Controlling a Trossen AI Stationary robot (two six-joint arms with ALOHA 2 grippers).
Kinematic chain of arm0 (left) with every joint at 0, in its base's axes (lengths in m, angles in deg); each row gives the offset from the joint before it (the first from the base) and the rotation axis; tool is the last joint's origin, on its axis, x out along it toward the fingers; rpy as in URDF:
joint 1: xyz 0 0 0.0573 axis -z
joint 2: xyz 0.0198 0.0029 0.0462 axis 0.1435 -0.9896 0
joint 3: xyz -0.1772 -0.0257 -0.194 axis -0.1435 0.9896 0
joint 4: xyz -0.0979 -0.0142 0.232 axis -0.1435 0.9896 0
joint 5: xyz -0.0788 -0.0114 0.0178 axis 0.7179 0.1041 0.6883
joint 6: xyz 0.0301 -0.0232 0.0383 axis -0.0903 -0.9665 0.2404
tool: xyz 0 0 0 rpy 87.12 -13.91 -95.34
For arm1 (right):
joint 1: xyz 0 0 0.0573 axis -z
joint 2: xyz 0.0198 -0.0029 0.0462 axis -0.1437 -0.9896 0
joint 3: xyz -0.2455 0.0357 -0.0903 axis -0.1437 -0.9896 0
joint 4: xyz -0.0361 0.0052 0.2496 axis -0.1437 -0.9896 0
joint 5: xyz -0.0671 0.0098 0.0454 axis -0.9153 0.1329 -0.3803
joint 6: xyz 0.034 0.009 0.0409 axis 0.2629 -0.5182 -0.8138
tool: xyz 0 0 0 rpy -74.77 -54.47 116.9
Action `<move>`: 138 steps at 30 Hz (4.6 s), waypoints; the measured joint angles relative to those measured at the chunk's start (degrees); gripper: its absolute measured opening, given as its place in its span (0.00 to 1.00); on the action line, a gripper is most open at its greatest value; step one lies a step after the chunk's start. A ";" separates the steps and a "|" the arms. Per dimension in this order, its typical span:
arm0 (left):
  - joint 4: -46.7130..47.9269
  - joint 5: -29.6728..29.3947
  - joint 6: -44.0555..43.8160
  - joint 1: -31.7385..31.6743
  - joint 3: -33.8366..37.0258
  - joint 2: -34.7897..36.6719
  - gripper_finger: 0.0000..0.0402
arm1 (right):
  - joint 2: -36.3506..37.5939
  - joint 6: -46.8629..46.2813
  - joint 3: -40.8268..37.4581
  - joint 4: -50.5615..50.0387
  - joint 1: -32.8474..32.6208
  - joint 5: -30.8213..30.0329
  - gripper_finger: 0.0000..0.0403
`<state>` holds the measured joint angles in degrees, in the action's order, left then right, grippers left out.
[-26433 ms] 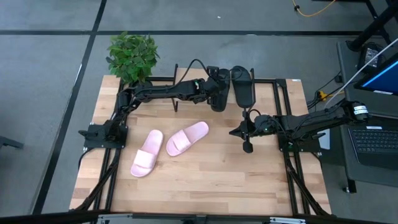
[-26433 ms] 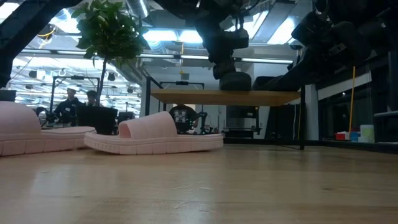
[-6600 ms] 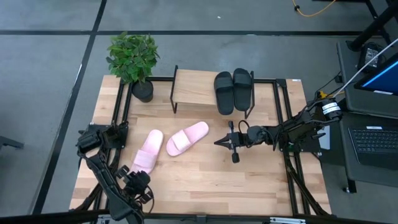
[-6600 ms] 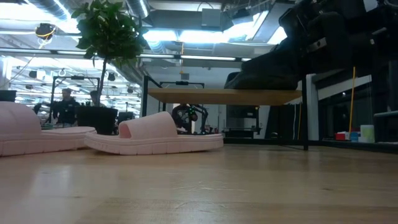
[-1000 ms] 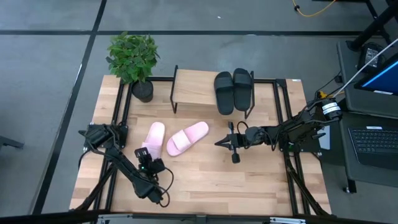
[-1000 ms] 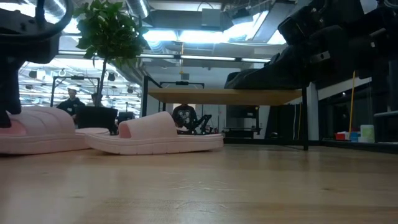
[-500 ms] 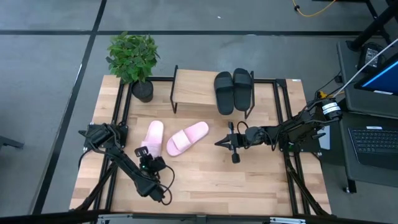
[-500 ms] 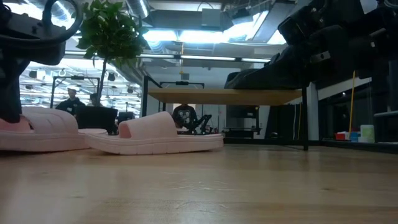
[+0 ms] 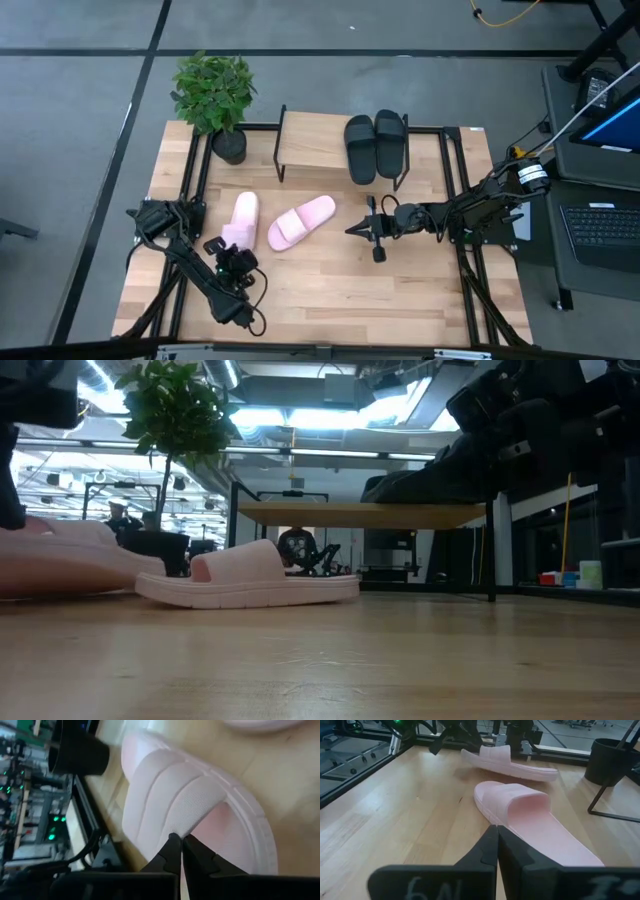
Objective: Pick and place slides into the shelf
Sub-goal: Put the left pink slide on the shelf
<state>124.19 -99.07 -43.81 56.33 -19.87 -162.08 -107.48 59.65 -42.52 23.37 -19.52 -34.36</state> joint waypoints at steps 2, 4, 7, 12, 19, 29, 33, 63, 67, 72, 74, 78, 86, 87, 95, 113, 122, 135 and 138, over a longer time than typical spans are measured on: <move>-0.01 -2.03 -0.12 0.38 -0.60 0.04 0.00 | 0.00 -0.09 0.00 0.00 -0.01 0.00 0.02; -0.04 -3.58 -0.14 0.41 -1.11 0.11 0.00 | 0.00 -0.06 0.00 0.02 0.01 0.00 0.02; -0.04 -3.98 -0.15 0.41 -1.22 0.13 0.00 | 0.00 -0.10 0.00 0.02 0.01 0.00 0.02; -0.01 -4.58 1.23 0.17 -1.33 0.13 0.00 | 0.00 -0.08 0.00 0.08 -0.01 0.00 0.02; -0.02 -5.19 8.04 -1.43 -4.87 1.72 0.00 | 0.00 -0.04 0.00 0.52 -0.01 0.00 0.02; 0.01 -8.62 12.77 -2.12 -8.16 6.48 0.00 | 0.00 -0.36 0.00 0.48 -0.01 0.00 0.02; -0.02 -11.17 15.70 -2.19 -8.20 8.03 0.00 | 0.00 -0.45 0.00 0.46 -0.02 0.00 0.02; 0.01 -51.84 41.13 -10.24 -8.24 21.05 0.00 | 0.00 -0.51 0.00 0.41 0.00 0.00 0.02; -0.01 -50.80 47.36 -15.80 -8.24 21.42 0.00 | 0.00 -0.51 0.00 0.42 -0.02 0.00 0.02; -0.06 -50.44 54.25 -22.03 -8.24 21.42 0.00 | 0.00 -0.51 0.00 0.40 -0.02 0.00 0.02; -0.27 -50.71 56.02 -23.85 -8.24 21.42 0.00 | 0.00 -0.51 0.00 0.42 -0.02 0.00 0.02; -3.37 -50.96 61.82 -26.68 -8.24 21.42 0.00 | 0.00 -0.27 0.00 0.41 -0.02 0.00 0.02; -25.82 -52.42 91.08 -31.36 -8.24 21.42 0.00 | 0.00 -0.25 0.00 0.32 0.70 -0.46 0.02; -29.49 -52.46 95.65 -31.95 -8.24 21.42 0.00 | 0.00 -0.26 0.00 0.22 0.81 -0.48 0.02; -49.37 -52.62 122.08 -36.72 -8.24 21.42 0.00 | 0.00 -0.31 0.00 -0.33 0.95 -0.52 0.02; -63.90 -44.08 139.12 -43.34 -8.24 21.05 0.00 | 0.00 -3.29 0.00 -2.70 0.95 -0.51 0.02; -63.54 -45.07 140.46 -47.00 -8.20 20.22 0.00 | 0.00 -3.33 0.00 -2.70 0.97 -0.50 0.02; -61.00 -39.85 139.49 -50.41 -8.20 20.24 0.00 | 0.00 -3.31 0.00 -2.69 0.97 -0.50 0.02; -59.95 -38.31 138.69 -50.60 -8.20 20.24 0.00 | 0.00 -3.31 0.00 -2.69 0.97 -0.50 0.02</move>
<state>64.24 -137.38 94.88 5.73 -28.07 -141.84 -107.48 56.34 -42.52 20.68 -18.55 -34.87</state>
